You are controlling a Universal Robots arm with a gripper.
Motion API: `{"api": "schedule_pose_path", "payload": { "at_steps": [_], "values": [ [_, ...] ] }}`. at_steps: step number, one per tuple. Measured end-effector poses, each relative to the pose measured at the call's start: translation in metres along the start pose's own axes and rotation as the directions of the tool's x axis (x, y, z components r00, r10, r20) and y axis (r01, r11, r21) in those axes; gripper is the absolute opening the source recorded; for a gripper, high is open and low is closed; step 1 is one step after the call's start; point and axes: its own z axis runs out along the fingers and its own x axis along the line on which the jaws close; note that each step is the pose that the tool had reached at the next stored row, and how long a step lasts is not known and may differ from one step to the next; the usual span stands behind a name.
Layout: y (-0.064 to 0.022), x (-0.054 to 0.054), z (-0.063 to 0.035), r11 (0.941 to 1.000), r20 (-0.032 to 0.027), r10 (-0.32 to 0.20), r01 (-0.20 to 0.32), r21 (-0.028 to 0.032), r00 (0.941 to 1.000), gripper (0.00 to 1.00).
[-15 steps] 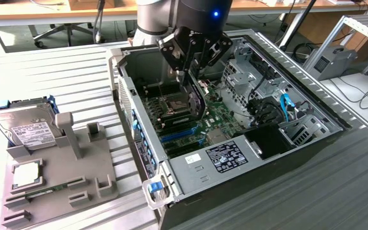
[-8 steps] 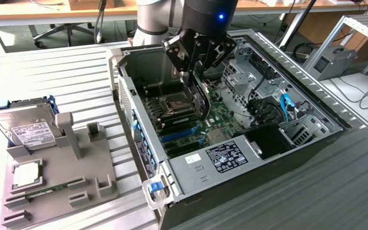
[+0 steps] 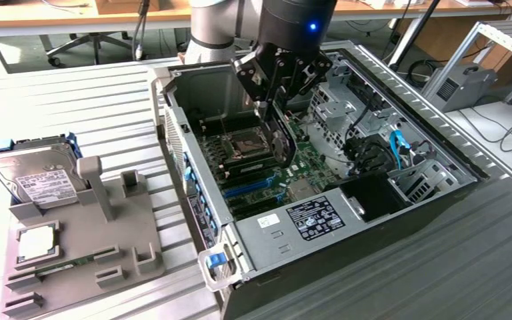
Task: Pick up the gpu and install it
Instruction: 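Pick up the gpu and move the gpu toward the slot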
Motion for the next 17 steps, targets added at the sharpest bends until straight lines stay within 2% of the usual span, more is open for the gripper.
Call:
{"api": "schedule_pose_path", "payload": {
  "at_steps": [17],
  "values": [
    [0.0011,-0.019,0.0112,1.0,-0.0003,0.0,0.0,0.0005,1.0,0.26]
  ]
}}
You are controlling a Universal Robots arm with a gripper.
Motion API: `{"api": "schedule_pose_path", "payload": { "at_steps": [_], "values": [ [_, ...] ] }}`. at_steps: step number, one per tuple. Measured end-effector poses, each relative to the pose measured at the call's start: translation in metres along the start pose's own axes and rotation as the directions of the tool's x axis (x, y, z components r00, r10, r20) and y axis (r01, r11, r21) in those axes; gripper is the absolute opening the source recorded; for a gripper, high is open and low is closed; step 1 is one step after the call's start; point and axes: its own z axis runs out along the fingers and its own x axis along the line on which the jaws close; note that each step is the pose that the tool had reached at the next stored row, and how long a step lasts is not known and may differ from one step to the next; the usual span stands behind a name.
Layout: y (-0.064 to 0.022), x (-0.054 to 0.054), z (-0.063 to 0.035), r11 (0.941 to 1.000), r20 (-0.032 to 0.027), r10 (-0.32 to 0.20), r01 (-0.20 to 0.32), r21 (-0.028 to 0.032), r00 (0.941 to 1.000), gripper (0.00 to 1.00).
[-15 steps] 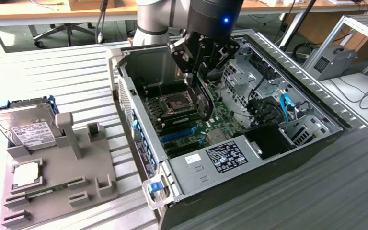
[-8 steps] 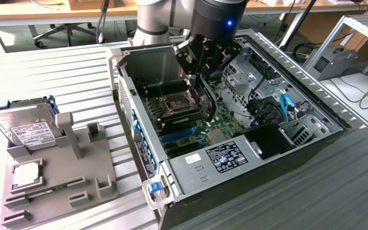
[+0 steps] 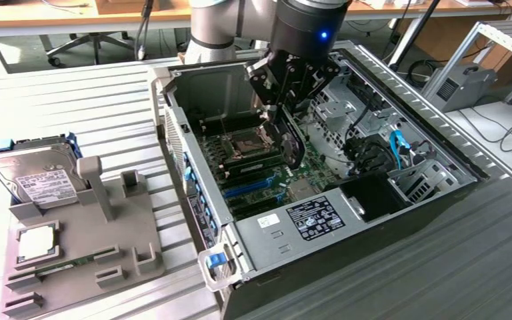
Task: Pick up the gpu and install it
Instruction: 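Pick up the gpu and move the gpu toward the slot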
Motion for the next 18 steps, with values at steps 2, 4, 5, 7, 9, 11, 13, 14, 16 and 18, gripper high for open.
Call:
{"api": "schedule_pose_path", "payload": {
  "at_steps": [2,4,5,7,9,11,13,14,16,18],
  "values": [
    [0.0002,-0.003,0.0015,1.0,-0.0002,0.0,0.0,0.0001,1.0,0.26],
    [0.0004,-0.006,0.0028,1.0,-0.0003,0.0,0.0,0.0002,1.0,0.26],
    [0.0005,-0.007,0.0034,1.0,-0.0004,0.0,0.0,0.0002,1.0,0.26],
    [0.0007,-0.01,0.0048,1.0,-0.0006,0.0,0.0,0.0002,1.0,0.26],
    [0.0009,-0.014,0.0065,1.0,-0.0008,0.0,0.0,0.0004,1.0,0.26],
    [0.0011,-0.017,0.008,1.0,-0.001,0.0,0.0,0.0003,1.0,0.26],
    [0.0013,-0.021,0.0099,1.0,-0.0012,0.0,0.0,0.0003,1.0,0.26],
    [0.0015,-0.023,0.0112,1.0,-0.0014,0.0,0.0,0.0003,1.0,0.26],
    [0.0016,-0.026,0.0128,1.0,-0.0016,0.0,0.0,0.0003,1.0,0.26],
    [0.0018,-0.028,0.0148,1.0,-0.0019,0.0,0.0,0.0005,1.0,0.26]
  ]
}}
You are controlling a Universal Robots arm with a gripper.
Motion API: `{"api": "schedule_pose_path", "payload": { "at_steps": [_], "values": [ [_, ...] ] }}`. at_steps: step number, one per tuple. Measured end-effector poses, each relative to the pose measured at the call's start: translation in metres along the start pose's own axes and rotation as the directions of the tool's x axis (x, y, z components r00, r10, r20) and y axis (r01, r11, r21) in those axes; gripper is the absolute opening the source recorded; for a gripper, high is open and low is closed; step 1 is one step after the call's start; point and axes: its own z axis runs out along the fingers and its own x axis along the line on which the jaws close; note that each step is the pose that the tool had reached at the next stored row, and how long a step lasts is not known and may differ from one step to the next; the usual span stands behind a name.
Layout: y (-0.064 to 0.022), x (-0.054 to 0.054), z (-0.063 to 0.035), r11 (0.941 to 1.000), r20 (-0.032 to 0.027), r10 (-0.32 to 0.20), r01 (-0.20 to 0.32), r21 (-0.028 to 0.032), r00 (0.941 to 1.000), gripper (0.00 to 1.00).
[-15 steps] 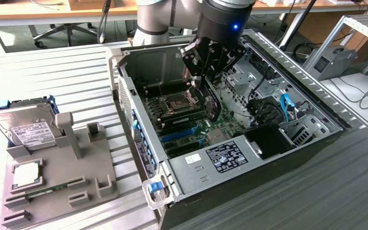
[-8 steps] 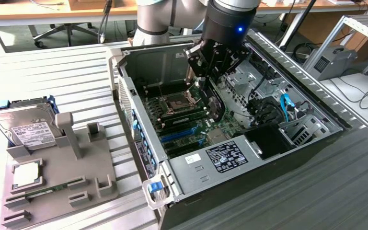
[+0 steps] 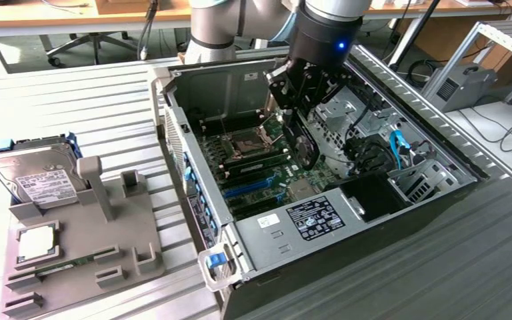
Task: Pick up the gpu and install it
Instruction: 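Pick up the gpu and move the gpu toward the slot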
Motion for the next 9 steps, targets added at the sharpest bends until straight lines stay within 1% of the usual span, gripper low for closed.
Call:
{"api": "schedule_pose_path", "payload": {
  "at_steps": [6,9],
  "values": [
    [0.0006,-0.008,0.0051,1.0,-0.0012,0.0,0.0,0.0002,1.0,0.26],
    [0.0015,-0.016,0.0089,1.0,-0.0021,0.0,0.0,0.0002,1.0,0.26]
  ]
}}
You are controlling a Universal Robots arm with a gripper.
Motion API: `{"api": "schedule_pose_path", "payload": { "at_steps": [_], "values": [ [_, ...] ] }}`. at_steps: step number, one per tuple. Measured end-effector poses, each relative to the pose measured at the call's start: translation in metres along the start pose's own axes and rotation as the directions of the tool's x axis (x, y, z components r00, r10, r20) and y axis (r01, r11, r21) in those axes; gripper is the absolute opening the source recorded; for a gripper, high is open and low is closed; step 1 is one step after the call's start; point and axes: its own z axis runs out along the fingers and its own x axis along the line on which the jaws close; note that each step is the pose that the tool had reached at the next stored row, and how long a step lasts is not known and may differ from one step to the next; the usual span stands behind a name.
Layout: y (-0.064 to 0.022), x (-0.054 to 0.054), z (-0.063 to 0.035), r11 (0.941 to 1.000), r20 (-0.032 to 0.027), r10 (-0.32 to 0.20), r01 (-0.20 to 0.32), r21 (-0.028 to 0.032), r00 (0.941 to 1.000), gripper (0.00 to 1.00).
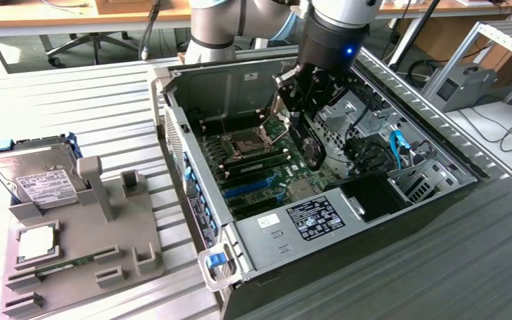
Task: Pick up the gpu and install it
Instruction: 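Pick up the gpu and move the gpu toward the slot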
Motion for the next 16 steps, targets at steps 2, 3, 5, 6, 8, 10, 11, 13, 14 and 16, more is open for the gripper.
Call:
{"api": "schedule_pose_path", "payload": {
  "at_steps": [2,3,5,6,8,10,11,13,14,16],
  "values": [
    [0.0006,-0.004,0.0019,1.0,-0.0005,0.0,0.0,0.0001,1.0,0.26],
    [0.0007,-0.006,0.0026,1.0,-0.0007,0.0,0.0,0.0001,1.0,0.26],
    [0.001,-0.009,0.0038,1.0,-0.0008,0.0,0.0,0.0001,1.0,0.26],
    [0.0011,-0.01,0.0044,1.0,-0.0008,0.0,0.0,0.0001,1.0,0.26],
    [0.0013,-0.012,0.0055,1.0,-0.0008,0.0,0.0,0.0002,1.0,0.26],
    [0.0015,-0.015,0.0065,1.0,-0.0008,0.0,0.0,0.0003,1.0,0.26],
    [0.0016,-0.017,0.007,1.0,-0.0008,0.0,0.0,0.0004,1.0,0.26],
    [0.0017,-0.018,0.0072,1.0,-0.0008,0.0,0.0,0.0003,1.0,0.26],
    [0.0017,-0.018,0.0072,1.0,-0.0008,0.0,0.0,0.0002,1.0,0.26],
    [0.0017,-0.018,0.0072,1.0,-0.0008,0.0,0.0,0.0002,1.0,0.26]
  ]
}}
